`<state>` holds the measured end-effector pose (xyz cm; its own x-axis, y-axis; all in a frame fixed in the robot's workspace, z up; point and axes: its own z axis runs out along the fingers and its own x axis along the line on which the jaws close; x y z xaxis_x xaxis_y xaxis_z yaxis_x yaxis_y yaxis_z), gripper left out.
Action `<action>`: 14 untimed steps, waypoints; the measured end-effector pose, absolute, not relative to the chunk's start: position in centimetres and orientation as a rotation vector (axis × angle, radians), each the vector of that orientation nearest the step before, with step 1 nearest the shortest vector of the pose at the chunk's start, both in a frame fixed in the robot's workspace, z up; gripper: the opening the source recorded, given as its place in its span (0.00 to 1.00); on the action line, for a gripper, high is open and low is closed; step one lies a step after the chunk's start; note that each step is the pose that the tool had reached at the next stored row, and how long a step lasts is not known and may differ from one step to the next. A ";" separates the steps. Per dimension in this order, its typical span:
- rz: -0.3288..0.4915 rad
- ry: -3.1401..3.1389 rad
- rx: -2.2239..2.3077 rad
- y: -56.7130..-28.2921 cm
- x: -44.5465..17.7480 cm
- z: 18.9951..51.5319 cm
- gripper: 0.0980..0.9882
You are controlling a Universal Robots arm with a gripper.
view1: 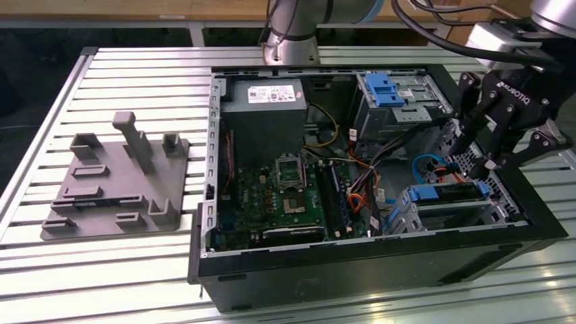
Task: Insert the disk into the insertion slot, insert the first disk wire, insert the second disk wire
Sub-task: 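Insert the second disk wire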
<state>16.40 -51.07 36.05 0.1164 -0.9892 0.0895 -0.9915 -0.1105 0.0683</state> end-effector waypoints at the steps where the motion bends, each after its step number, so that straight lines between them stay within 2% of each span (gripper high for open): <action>1: 0.035 -2.016 2.261 -51.1 16.1 36.0 0.42; 12: 0.067 -1.960 2.282 -51.0 14.9 35.9 0.42; 13: 0.068 -1.955 2.287 -51.0 14.9 35.8 0.41; 14: 0.069 -1.950 2.292 -51.0 14.9 35.8 0.33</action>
<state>14.87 -51.04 35.81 0.1630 -0.9793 0.1199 -0.9854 -0.1553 0.0703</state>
